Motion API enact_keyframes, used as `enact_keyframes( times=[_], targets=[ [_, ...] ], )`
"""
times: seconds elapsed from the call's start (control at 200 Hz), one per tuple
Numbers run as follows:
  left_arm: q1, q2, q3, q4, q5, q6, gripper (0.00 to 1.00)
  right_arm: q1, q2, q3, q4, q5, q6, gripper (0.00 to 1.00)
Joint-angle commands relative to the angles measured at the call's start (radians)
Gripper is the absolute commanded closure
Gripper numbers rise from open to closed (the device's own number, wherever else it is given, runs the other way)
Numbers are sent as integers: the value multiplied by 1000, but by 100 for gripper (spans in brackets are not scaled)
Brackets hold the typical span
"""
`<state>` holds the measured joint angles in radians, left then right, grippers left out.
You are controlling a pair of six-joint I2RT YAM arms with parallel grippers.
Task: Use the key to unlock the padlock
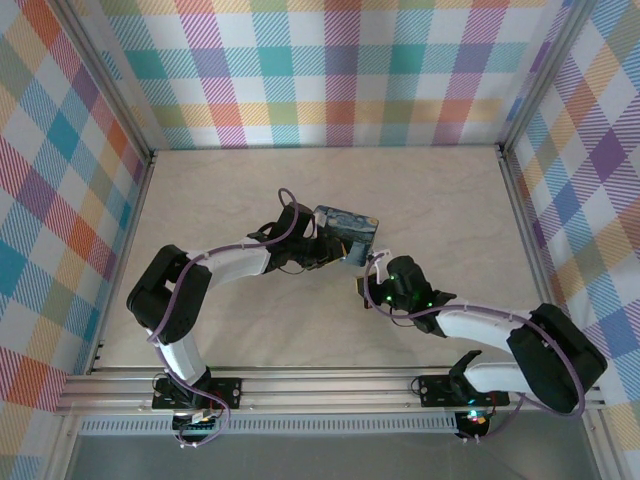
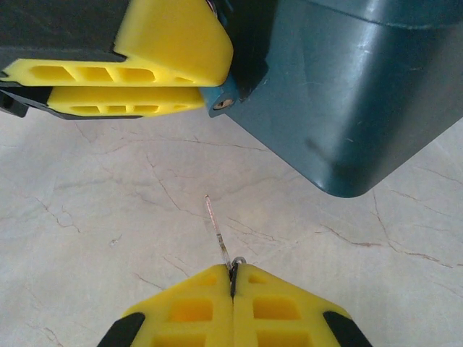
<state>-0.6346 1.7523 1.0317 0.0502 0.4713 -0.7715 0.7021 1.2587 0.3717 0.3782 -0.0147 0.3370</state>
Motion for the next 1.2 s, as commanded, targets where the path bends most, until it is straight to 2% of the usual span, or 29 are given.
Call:
enact_keyframes(
  times=[0.0, 1.195],
  targets=[
    [-11, -27, 35, -3, 12, -12, 86, 8, 14, 12, 60, 17, 11, 100],
    [-11, -25, 27, 1, 14, -20, 87, 8, 114, 103, 102, 63, 25, 100]
  ],
)
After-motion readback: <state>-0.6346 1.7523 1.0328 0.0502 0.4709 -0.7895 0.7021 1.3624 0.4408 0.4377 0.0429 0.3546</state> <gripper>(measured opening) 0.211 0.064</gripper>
